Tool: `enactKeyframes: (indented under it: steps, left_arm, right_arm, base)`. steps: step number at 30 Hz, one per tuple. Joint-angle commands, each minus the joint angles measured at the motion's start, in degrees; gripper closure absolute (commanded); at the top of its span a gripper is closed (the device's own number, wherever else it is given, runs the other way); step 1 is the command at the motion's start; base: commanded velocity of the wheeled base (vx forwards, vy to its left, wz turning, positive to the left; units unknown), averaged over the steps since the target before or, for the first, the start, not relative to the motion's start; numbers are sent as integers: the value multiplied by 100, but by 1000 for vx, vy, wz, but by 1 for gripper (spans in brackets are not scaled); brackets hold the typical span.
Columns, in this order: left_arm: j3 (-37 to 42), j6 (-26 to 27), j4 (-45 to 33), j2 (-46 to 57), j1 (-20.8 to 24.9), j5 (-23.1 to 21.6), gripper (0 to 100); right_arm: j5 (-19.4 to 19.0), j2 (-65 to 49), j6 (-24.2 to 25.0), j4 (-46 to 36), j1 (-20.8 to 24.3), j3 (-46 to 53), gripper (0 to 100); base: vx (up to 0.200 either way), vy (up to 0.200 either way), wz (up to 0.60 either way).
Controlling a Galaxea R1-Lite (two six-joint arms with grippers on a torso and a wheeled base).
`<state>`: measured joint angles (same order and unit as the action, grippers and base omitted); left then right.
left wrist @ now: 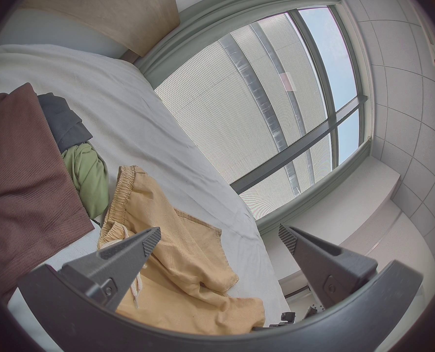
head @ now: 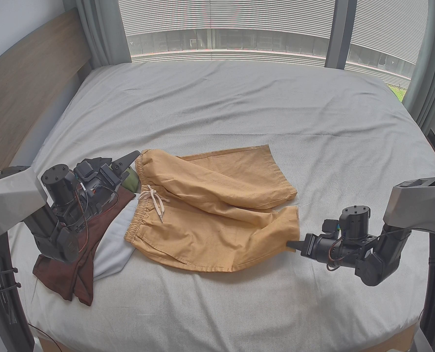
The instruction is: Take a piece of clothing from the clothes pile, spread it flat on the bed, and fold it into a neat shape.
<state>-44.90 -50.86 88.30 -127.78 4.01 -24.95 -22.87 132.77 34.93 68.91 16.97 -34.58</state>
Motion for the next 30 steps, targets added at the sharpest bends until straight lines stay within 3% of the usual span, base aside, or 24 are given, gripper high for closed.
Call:
enactKeyframes:
  steps: [1,12,17,30]
  left_arm:
    - [-1,-3,3,-63,-32,-1,0]
    - [78,120,3,-361,-76,17,0]
    - [596,832,-5,-555,-234,-53,0]
    - [1352,1025,-172,-634,-348,-141,0]
  right_arm:
    - [2,-190,-30,-1,-132,417,100]
    - [2,302,-232,70,-168,778,100]
    - [2,311,-232,78,-212,883,100]
    - [2,258,-223,333,-212,989,100]
  base:
    - [0,0,0]
    - [0,0,0]
    - [0,0,0]
    - [0,0,0]
